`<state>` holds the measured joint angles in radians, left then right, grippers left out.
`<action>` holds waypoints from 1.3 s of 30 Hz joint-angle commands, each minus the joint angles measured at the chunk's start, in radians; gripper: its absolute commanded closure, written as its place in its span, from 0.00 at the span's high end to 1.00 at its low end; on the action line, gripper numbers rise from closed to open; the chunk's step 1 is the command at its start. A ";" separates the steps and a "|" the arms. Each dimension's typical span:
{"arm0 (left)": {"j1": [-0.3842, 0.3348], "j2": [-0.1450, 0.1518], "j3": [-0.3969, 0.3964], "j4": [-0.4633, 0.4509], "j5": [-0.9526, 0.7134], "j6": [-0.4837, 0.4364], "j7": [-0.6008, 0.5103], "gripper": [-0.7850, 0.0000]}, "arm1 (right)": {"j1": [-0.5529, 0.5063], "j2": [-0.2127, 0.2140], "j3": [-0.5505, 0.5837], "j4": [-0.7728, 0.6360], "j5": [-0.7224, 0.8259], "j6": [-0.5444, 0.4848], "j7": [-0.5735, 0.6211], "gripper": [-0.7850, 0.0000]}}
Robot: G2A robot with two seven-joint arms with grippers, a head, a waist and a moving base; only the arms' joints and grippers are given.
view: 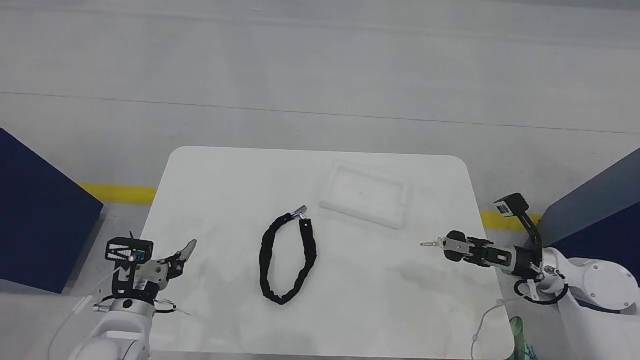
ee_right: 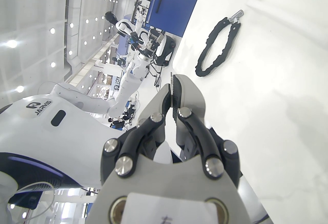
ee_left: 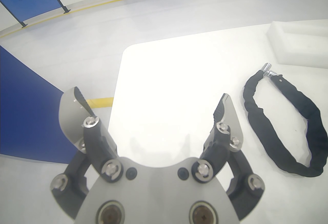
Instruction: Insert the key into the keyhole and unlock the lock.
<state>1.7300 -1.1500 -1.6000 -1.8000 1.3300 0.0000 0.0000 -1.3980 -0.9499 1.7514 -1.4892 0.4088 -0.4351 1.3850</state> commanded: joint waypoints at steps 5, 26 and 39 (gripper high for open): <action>0.000 0.000 0.000 0.000 0.000 0.000 0.000 1.00 | 0.001 0.000 0.000 0.000 -0.001 0.000 0.000 0.00; -0.184 0.004 0.079 -0.028 0.093 -0.166 -0.177 1.00 | 0.001 0.000 0.000 0.000 -0.001 0.000 0.000 0.00; -0.663 -0.036 0.389 0.324 0.068 -0.412 -0.473 1.00 | 0.001 0.000 0.000 0.000 -0.001 0.000 0.000 0.00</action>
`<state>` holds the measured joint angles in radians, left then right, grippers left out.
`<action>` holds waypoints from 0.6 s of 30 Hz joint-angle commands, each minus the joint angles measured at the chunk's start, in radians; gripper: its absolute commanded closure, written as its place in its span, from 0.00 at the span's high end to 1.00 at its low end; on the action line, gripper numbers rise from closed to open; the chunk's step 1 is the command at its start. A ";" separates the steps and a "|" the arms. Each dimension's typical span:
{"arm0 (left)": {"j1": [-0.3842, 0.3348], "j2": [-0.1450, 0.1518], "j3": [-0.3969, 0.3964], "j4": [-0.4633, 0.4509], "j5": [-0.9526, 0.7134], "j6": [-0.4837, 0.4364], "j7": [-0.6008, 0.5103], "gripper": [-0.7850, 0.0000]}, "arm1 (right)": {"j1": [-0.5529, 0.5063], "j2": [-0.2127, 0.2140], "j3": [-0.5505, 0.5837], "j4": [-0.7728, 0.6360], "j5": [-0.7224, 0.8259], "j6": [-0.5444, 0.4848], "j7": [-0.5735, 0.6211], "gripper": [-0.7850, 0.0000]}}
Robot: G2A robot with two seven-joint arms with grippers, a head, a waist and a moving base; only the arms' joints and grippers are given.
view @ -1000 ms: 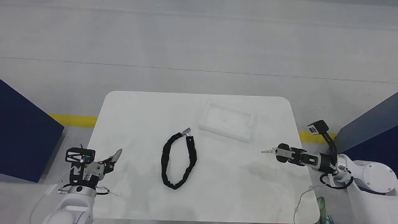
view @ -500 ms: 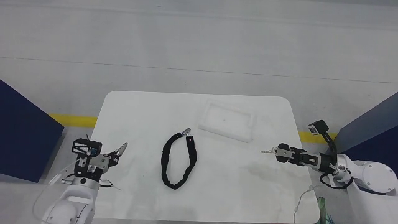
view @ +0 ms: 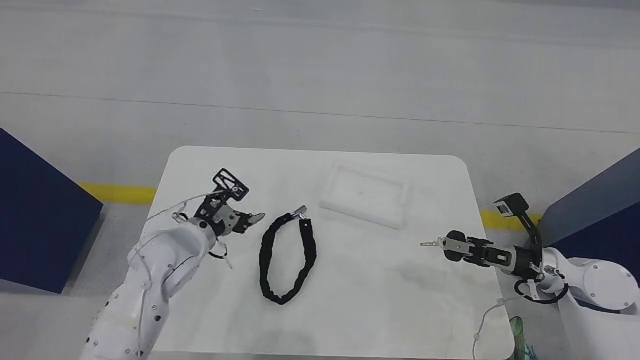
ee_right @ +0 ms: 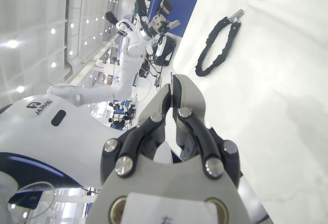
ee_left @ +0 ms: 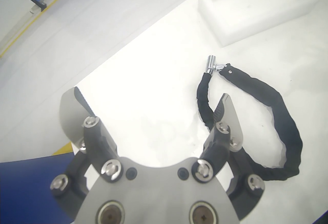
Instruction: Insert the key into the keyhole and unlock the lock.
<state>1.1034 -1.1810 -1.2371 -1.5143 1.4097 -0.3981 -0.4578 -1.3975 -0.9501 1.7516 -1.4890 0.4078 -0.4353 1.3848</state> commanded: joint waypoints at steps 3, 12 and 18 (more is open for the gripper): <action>-0.126 -0.021 0.086 0.139 -0.073 -0.072 -0.077 1.00 | 0.000 0.000 0.000 0.000 0.000 0.000 0.000 0.00; -0.356 -0.083 0.248 0.473 -0.214 -0.146 -0.163 1.00 | 0.000 0.000 0.000 0.000 0.000 0.000 0.000 0.00; -0.454 -0.133 0.345 0.668 -0.257 -0.153 -0.153 1.00 | 0.000 0.000 0.000 0.000 0.000 0.000 0.000 0.00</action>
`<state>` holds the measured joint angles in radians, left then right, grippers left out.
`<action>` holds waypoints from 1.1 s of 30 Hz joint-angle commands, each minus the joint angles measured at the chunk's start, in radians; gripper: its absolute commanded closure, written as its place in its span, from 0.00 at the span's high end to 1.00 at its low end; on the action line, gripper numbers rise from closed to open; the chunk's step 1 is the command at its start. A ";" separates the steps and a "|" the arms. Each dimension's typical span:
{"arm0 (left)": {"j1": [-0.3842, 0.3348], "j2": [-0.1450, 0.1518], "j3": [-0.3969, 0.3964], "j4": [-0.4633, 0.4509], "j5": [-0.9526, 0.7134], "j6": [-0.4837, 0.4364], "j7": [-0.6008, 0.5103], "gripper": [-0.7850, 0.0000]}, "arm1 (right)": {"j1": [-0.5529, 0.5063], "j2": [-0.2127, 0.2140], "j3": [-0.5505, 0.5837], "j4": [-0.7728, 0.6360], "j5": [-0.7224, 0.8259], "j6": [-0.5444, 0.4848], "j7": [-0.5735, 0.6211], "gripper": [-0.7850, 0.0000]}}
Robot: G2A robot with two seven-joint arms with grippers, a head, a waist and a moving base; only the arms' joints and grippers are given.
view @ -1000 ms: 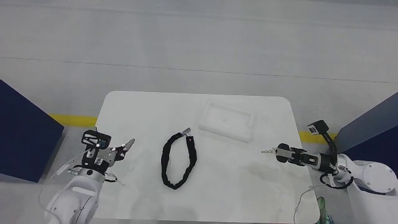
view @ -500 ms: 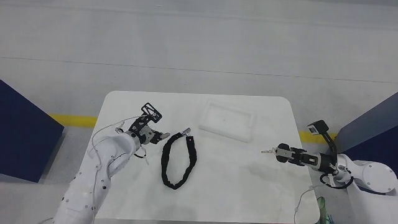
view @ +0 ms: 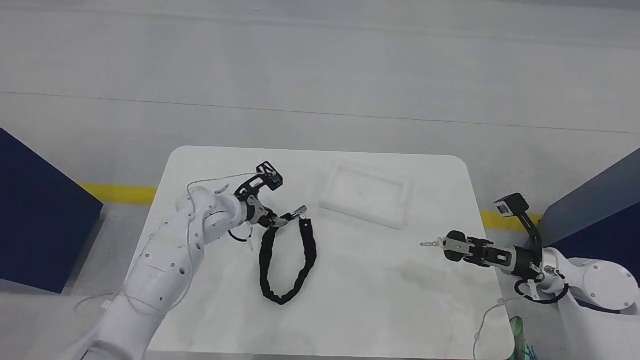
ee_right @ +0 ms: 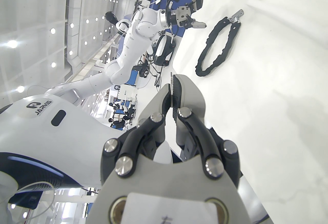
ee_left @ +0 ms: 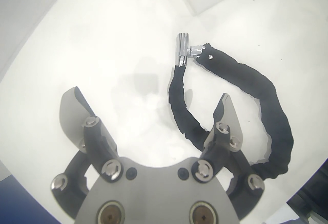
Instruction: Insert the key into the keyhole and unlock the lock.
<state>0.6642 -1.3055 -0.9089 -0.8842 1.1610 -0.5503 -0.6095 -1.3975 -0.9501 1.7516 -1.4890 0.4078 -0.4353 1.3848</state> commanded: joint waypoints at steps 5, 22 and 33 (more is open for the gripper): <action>-0.069 -0.053 0.078 0.171 -0.053 -0.001 0.014 1.00 | 0.000 0.000 0.000 0.000 0.000 0.000 0.000 0.00; -0.107 -0.093 0.129 0.277 -0.063 -0.007 0.044 1.00 | 0.000 0.000 0.000 0.000 0.000 0.000 0.000 0.00; -0.096 -0.093 0.131 0.256 -0.057 0.002 0.048 1.00 | 0.000 0.000 0.000 0.000 0.000 0.000 0.000 0.00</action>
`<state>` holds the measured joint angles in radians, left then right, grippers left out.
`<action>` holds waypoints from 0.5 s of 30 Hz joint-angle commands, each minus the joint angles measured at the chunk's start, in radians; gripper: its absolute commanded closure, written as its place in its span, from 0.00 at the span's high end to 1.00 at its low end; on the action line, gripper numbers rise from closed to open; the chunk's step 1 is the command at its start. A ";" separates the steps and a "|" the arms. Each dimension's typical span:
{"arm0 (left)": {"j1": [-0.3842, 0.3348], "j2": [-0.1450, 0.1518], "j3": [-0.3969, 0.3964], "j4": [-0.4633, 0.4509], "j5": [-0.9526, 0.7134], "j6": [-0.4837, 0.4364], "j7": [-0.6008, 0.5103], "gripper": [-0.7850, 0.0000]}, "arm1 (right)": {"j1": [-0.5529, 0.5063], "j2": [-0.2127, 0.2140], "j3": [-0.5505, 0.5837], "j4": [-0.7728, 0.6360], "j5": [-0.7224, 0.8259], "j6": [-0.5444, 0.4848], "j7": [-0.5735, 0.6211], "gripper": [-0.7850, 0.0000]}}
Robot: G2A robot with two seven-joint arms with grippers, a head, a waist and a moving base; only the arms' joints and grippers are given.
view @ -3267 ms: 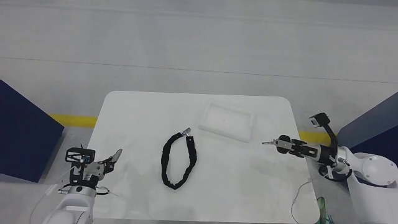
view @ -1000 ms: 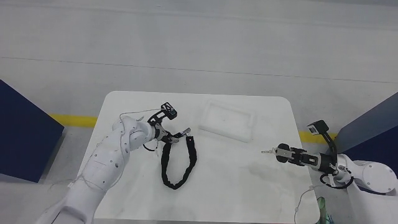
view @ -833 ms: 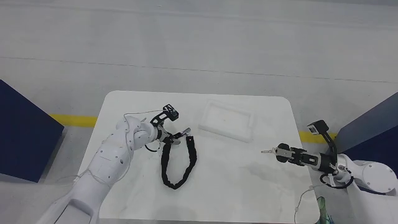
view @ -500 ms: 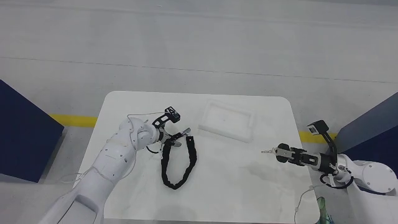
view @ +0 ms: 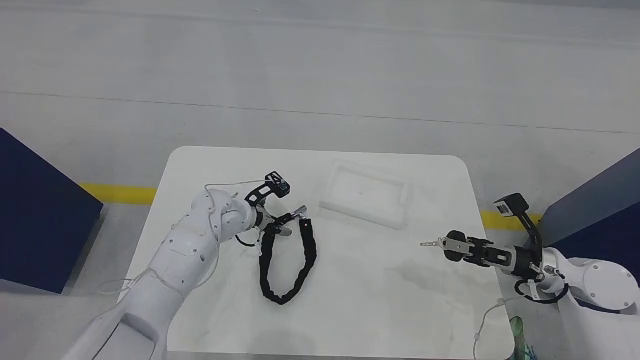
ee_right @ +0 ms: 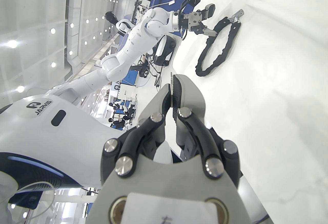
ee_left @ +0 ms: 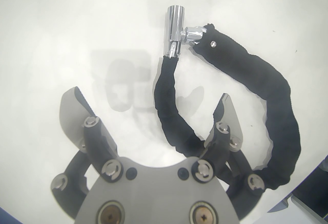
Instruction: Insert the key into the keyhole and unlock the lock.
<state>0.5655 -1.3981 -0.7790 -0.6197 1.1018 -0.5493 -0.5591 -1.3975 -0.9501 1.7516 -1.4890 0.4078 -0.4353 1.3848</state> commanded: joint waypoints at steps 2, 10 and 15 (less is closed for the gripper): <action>-0.001 -0.005 0.012 -0.020 0.007 -0.010 -0.024 1.00 | 0.000 0.000 0.000 0.000 0.000 0.000 0.000 0.00; -0.048 -0.049 0.049 0.070 -0.059 -0.053 -0.116 1.00 | 0.000 0.000 0.000 0.000 0.000 0.000 0.000 0.00; -0.079 -0.078 0.067 0.156 -0.086 -0.075 -0.111 1.00 | 0.000 0.000 0.000 0.000 0.000 0.000 0.000 0.00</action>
<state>0.4914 -1.4711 -0.7155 -0.4791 1.0185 -0.6215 -0.6750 -1.3975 -0.9501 1.7516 -1.4890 0.4078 -0.4353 1.3848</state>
